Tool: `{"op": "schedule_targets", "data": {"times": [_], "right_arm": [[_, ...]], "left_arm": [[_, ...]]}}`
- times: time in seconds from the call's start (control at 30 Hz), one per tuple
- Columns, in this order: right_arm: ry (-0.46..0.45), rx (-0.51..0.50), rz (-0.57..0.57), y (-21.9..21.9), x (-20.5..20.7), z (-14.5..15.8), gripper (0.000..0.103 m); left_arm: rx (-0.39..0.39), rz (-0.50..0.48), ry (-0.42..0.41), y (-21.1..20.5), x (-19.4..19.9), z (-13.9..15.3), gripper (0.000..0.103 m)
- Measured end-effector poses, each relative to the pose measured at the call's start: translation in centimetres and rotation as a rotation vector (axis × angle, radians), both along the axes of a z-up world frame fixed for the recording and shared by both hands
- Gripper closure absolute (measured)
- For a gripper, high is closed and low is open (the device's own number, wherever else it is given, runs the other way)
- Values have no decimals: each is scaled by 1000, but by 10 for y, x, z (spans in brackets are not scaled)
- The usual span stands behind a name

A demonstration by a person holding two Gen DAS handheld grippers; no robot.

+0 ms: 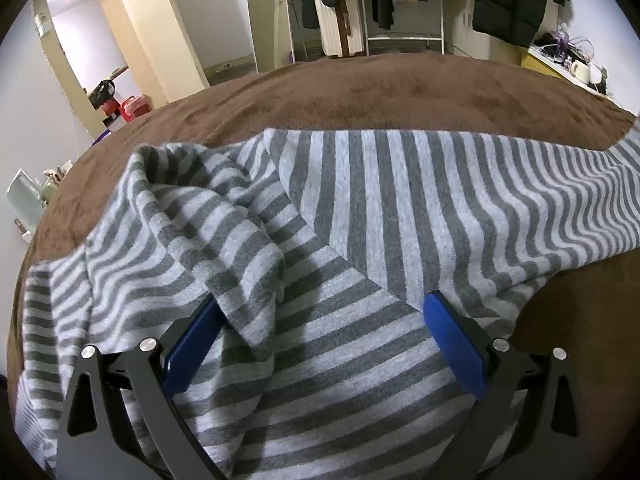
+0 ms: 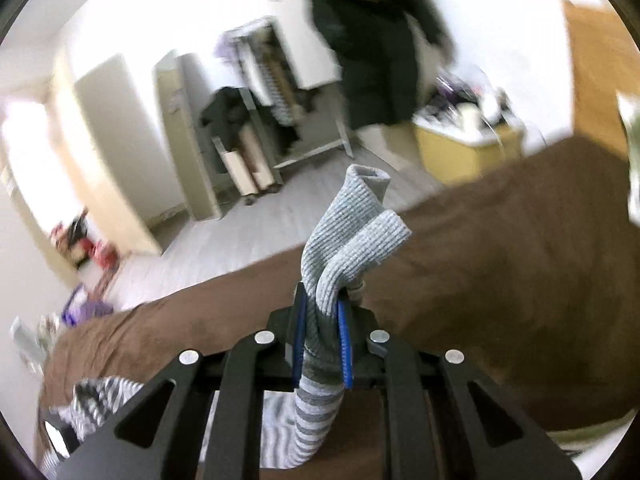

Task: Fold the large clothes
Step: 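Grasp a striped sleeve cuff with the right gripper and lift it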

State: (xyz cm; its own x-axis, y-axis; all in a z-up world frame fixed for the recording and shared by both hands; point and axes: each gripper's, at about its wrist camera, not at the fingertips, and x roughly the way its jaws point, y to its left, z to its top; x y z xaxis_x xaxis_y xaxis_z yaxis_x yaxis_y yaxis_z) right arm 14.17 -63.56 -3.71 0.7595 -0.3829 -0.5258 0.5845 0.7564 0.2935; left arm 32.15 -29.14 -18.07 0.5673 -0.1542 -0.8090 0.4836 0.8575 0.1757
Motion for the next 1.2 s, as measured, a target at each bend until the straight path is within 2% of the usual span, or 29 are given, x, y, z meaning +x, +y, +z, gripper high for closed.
{"op": "schedule_targets", "data": {"times": [0.1,0.2,0.37,0.53,0.67,0.87,1.03,1.2], "right_arm": [[-10,-59,100,38,19,34,88],[-36,-111,210,83,37,65,88],[-103,-145,383,160,69,105,88],[-130,-140,531,229,107,125,88],[-122,-122,655,292,137,125,88],[-51,-152,826,408,176,96,88],[96,-165,947,490,207,28,88],[203,-151,1012,541,214,-36,88]], "left_arm": [[-4,-32,-22,6,-9,20,6],[-46,-28,-22,28,-20,46,6],[-108,48,-26,87,-41,81,6],[-150,183,-36,170,-55,102,6],[-123,261,-51,223,-58,106,6],[-121,384,-48,300,-67,103,6],[-126,476,-10,356,-69,80,6],[-126,535,7,397,-74,60,6]]}}
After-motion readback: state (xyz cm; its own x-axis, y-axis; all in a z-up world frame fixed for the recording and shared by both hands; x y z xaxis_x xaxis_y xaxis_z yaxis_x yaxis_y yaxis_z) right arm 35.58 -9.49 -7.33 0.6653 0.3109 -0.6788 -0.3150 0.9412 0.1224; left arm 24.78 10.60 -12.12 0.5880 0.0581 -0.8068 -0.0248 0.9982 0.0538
